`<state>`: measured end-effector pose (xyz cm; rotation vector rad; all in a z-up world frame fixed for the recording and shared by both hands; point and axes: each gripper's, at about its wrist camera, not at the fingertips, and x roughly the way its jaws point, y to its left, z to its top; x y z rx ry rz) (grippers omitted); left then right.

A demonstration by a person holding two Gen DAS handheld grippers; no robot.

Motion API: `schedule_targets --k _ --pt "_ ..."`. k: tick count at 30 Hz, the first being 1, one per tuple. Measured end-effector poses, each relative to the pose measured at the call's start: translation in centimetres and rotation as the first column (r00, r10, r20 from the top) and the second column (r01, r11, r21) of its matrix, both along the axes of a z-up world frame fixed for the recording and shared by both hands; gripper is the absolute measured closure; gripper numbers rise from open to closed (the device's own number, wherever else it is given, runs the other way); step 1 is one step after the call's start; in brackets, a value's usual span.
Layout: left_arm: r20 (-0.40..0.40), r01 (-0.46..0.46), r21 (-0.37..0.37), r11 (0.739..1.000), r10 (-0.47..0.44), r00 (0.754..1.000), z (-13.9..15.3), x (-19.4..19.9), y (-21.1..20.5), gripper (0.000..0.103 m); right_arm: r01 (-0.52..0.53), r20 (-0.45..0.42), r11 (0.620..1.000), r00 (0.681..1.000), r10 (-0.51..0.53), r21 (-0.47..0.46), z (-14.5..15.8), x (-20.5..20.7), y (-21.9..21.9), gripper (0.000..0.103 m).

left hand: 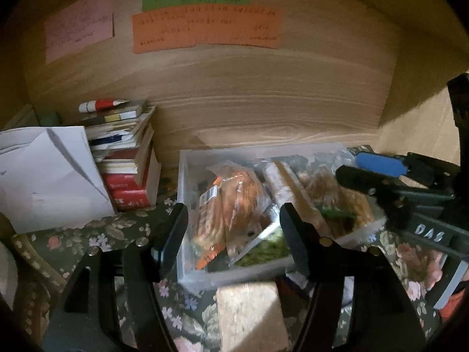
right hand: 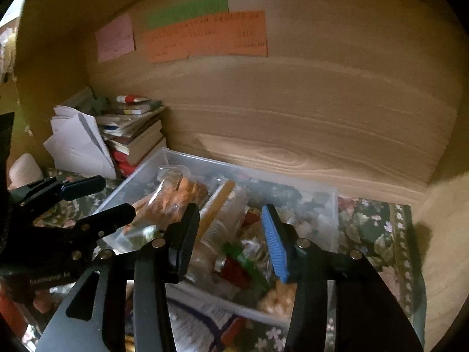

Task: Organize snacks
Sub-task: 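Lower the bar pack and green pea bag into the clear box with both grippers, then grasp the green jar with the right gripper while the left grasps the square bread pack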

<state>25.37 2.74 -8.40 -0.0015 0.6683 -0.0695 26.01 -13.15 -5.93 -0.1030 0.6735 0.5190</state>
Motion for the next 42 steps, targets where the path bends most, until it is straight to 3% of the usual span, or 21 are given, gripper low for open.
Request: schedule_targets --k 7,15,28,42 --pt "-0.016 0.005 -0.02 1.0 -0.005 1.0 -0.4 -3.2 0.7 0.036 0.008 0.035 1.0 0.999 -0.008 0.02 1.0 -3.8 -1.6 0.059" --pt "-0.068 0.012 -0.033 0.999 -0.014 0.998 -2.1 -6.3 0.8 0.036 0.036 0.049 0.999 0.998 -0.037 0.017 0.1 -7.8 -2.5 0.056" --pt "-0.165 0.042 -0.047 0.998 -0.05 0.985 -6.0 -8.5 -0.1 0.036 0.067 -0.112 0.997 0.992 -0.063 0.03 -5.7 -9.9 -2.7 0.054" --pt "-0.205 0.05 -0.046 0.998 -0.058 0.977 -7.7 -4.9 -0.9 0.034 0.07 -0.202 0.998 0.977 -0.067 0.008 -8.6 -8.2 -2.0 0.055"
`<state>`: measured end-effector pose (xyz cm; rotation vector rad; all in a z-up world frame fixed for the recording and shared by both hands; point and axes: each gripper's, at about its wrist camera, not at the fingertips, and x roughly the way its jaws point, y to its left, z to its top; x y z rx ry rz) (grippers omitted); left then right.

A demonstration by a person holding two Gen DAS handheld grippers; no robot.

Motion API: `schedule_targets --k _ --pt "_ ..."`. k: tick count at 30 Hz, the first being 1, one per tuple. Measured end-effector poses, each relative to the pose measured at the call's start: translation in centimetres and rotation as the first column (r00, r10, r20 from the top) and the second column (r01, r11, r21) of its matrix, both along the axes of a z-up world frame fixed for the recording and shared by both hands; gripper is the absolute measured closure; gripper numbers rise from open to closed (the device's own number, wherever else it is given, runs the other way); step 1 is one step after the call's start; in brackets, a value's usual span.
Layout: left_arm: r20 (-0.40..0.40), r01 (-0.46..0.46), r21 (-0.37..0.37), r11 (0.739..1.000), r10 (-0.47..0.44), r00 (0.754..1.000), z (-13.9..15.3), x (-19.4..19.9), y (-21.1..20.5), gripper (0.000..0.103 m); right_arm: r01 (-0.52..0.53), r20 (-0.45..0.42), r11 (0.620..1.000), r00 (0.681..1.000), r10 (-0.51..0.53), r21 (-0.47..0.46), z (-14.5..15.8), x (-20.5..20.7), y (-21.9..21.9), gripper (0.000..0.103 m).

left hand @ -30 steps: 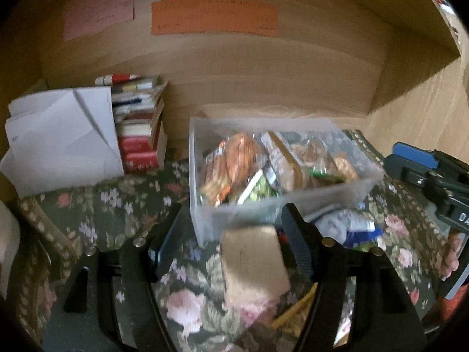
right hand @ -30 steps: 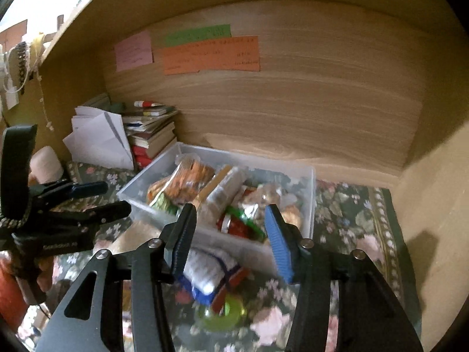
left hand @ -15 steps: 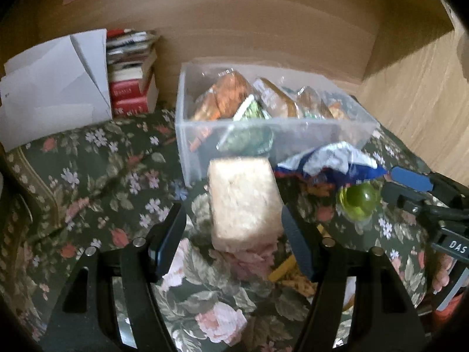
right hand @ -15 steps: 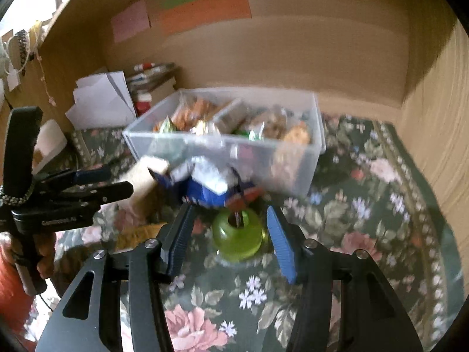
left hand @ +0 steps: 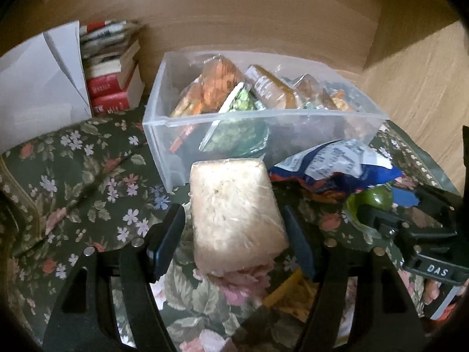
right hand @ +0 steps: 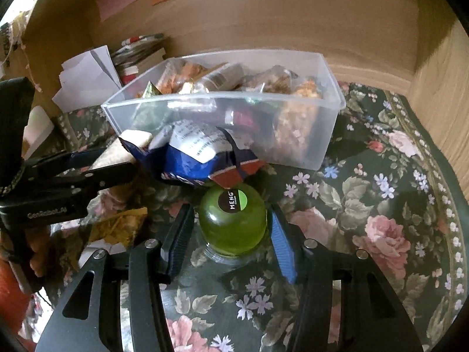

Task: Organize snacks
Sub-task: 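Grasp the green jar with the right gripper while the left grasps the square bread pack, then carry the green jar and bread pack into the clear box and open both grippers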

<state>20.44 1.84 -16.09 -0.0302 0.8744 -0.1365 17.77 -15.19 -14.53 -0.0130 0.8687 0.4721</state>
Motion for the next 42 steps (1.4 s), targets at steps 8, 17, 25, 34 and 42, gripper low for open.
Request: schedule_targets --k 8,17,25,34,42 --pt "-0.003 -0.006 0.004 1.0 0.006 1.0 -1.0 0.8 -0.3 0.045 0.004 0.011 1.0 1.0 -0.004 0.015 0.1 0.1 -0.3 0.059" --pt "0.034 -0.005 -0.017 1.0 0.006 0.999 1.1 -2.1 0.4 0.048 0.016 0.055 1.0 0.998 -0.017 0.017 1.3 -1.5 -0.7 0.059" --pt "0.115 -0.029 -0.028 0.999 0.032 0.993 4.6 -4.3 1.1 0.048 0.081 0.107 0.997 0.991 -0.081 0.005 2.9 -2.3 -3.0 0.059" --pt "0.186 -0.046 -0.048 0.998 0.054 0.981 7.7 -4.2 1.7 0.048 0.129 0.199 0.991 0.971 -0.131 0.023 6.4 -2.2 -4.5 0.059" --pt "0.232 -0.055 -0.046 0.997 0.064 0.971 9.8 -2.0 1.7 0.048 0.112 0.284 0.993 0.951 -0.121 0.048 9.2 -0.8 -3.9 0.059"
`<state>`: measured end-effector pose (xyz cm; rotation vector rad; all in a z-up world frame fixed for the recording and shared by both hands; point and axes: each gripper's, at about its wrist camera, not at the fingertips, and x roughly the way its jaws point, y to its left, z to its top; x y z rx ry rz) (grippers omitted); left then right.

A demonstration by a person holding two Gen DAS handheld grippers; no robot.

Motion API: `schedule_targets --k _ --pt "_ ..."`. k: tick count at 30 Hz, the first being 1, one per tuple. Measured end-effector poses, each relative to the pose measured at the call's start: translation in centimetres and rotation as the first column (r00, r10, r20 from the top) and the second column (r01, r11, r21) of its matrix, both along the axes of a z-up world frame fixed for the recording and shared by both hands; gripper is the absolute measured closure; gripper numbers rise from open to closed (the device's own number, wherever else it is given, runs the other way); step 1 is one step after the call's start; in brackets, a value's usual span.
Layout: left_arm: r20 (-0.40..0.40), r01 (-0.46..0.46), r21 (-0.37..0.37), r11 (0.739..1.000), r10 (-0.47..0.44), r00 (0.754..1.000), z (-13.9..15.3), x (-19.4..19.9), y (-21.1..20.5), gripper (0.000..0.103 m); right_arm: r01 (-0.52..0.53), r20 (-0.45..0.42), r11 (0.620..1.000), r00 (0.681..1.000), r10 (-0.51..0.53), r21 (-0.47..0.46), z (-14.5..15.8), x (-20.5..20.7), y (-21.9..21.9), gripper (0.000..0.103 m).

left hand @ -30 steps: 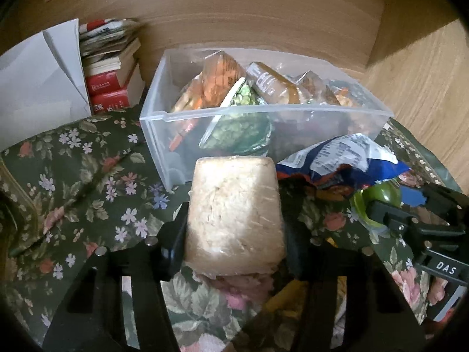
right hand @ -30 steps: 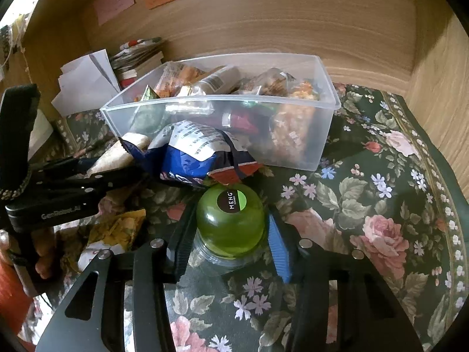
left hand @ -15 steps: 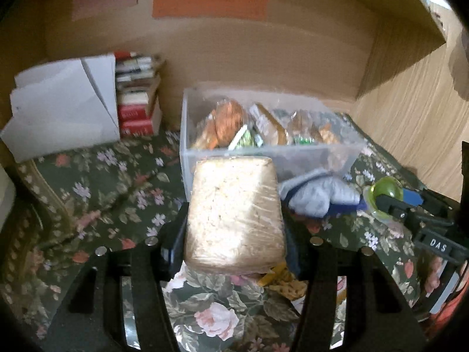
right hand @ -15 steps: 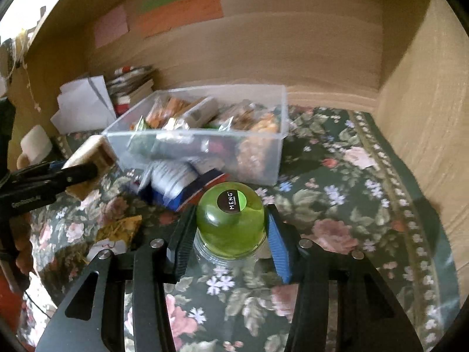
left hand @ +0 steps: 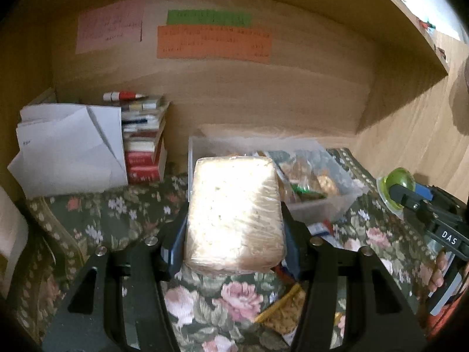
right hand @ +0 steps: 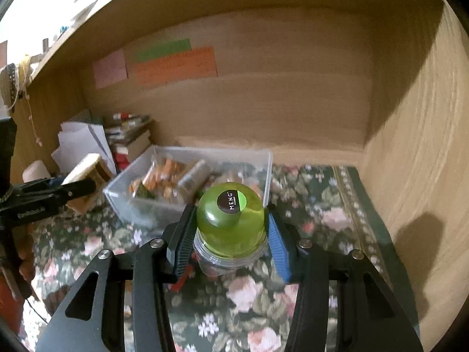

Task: Organize snacks
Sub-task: 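Carry the green jar and bread pack into the clear box and open both grippers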

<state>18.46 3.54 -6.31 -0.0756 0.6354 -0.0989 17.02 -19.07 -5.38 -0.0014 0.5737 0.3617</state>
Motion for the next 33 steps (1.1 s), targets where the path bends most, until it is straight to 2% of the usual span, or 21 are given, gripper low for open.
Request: schedule_targets --k 9,22,26,33 --pt "-0.007 0.006 0.018 1.0 -0.006 1.0 0.3 4.0 -0.4 0.048 -0.027 0.008 1.0 1.0 0.027 0.012 0.2 3.4 1.2 0.059" --pt "-0.079 0.009 0.024 1.0 -0.007 0.997 -2.4 8.2 -0.8 0.048 -0.068 -0.122 0.998 0.99 0.067 -0.011 -3.6 9.0 3.4 0.059" --pt "-0.061 -0.002 0.042 0.999 0.004 0.998 -2.4 8.4 -1.1 0.048 -0.073 -0.147 0.997 0.987 0.07 -0.012 -4.1 9.4 3.6 0.059" --pt "-0.017 0.009 0.05 0.999 -0.008 1.0 -1.1 6.8 -1.3 0.047 -0.059 -0.088 0.998 0.994 0.058 -0.009 -2.4 8.1 3.0 0.059"
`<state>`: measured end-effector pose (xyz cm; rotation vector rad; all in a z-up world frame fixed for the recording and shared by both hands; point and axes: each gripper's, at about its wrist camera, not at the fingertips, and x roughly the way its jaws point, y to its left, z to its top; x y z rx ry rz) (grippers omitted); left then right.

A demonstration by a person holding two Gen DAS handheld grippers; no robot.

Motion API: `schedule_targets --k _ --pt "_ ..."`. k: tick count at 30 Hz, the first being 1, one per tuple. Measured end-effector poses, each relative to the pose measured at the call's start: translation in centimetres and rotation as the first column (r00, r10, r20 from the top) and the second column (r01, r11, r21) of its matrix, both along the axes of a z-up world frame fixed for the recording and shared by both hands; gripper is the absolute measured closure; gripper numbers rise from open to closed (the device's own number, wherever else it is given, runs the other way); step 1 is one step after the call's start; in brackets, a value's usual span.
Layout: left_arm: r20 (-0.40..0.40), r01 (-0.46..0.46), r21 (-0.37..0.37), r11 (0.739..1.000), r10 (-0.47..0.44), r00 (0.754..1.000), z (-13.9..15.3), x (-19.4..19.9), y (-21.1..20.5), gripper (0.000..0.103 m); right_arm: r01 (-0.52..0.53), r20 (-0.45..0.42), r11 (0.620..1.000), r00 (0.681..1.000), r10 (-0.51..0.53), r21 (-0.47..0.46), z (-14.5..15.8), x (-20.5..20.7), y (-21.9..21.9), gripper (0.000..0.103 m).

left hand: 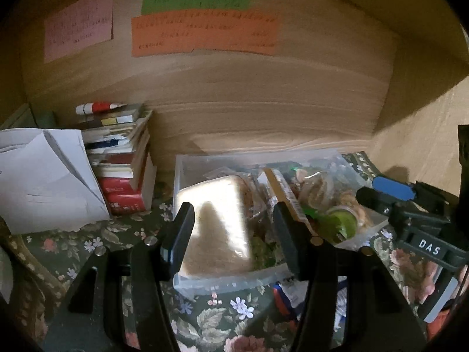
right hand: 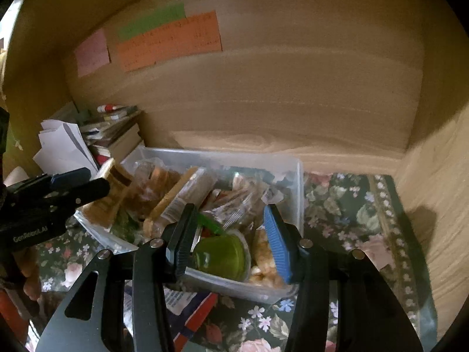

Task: Organize snacks
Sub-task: 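Carry the green jar and bread pack into the clear box and open both grippers, then grasp the white-blue chip bag with the right gripper while the left grasps the yellow snack bag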

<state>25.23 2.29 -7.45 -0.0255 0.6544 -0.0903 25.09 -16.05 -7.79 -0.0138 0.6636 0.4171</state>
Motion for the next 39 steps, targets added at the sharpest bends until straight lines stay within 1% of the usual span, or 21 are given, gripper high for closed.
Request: schedule_targets --k 4,7,10,16,18,21,24,28,30,32,34,35,37,39 --pt "0.012 0.01 0.023 1.0 -0.011 1.0 0.3 -1.7 0.0 0.047 -0.003 0.009 1.0 1.0 0.003 0.001 0.6 -1.2 -0.7 0.058" --pt "0.009 0.015 0.027 1.0 -0.016 1.0 0.2 -2.8 0.2 0.045 -0.01 0.006 1.0 1.0 0.01 0.003 0.7 -2.5 -1.1 0.052" --pt "-0.007 0.015 0.014 1.0 -0.015 1.0 -0.2 -3.9 0.6 0.044 -0.024 -0.013 1.0 1.0 0.025 0.01 0.3 -3.7 -0.8 0.045" --pt "-0.054 0.01 -0.011 1.0 -0.011 0.998 -1.9 -5.3 1.5 0.041 -0.06 -0.086 0.998 0.994 0.062 0.021 -1.8 -5.2 0.6 0.031" --pt "-0.078 0.015 -0.014 1.0 -0.016 0.997 -2.7 -5.6 1.6 0.041 -0.07 -0.121 0.997 0.99 0.072 0.02 -2.8 -5.1 1.3 0.024" --pt "-0.109 0.025 -0.01 1.0 -0.026 0.994 -4.0 -6.2 1.7 0.041 -0.08 -0.167 0.996 0.982 0.083 0.023 -4.1 -4.7 2.3 0.021" --pt "-0.121 0.032 0.006 0.999 -0.031 0.992 -4.8 -6.7 1.6 0.04 -0.093 -0.197 0.995 0.975 0.1 0.043 -4.7 -4.3 3.0 0.017" --pt "-0.121 0.035 0.029 0.999 -0.031 0.992 -5.5 -7.4 1.5 0.038 -0.105 -0.214 0.994 0.971 0.102 -0.005 -5.6 -3.9 4.5 0.017" --pt "-0.124 0.033 0.028 0.999 -0.03 0.992 -5.7 -7.6 1.6 0.037 -0.116 -0.219 0.993 0.97 0.109 -0.021 -5.9 -3.8 5.1 0.014" --pt "-0.131 0.031 0.02 0.999 -0.028 0.991 -5.9 -7.6 1.8 0.037 -0.119 -0.215 0.993 0.97 0.11 -0.027 -6.0 -3.6 5.4 0.015" --pt "-0.141 0.03 0.01 1.0 -0.028 0.99 -6.1 -7.6 1.9 0.037 -0.126 -0.213 0.991 0.97 0.114 -0.041 -6.0 -3.5 5.8 0.018" --pt "-0.146 0.031 0.006 0.999 -0.03 0.989 -6.2 -7.6 1.8 0.037 -0.131 -0.214 0.99 0.97 0.119 -0.043 -6.1 -3.5 5.9 0.026" --pt "-0.152 0.038 0.001 0.999 -0.038 0.988 -6.3 -7.8 1.6 0.037 -0.143 -0.21 0.989 0.969 0.13 -0.047 -6.1 -3.7 5.9 0.03" --pt "-0.153 0.046 0.0 0.999 -0.045 0.987 -6.2 -8.0 1.2 0.037 -0.146 -0.206 0.988 0.969 0.136 -0.038 -6.0 -3.9 5.7 0.04"
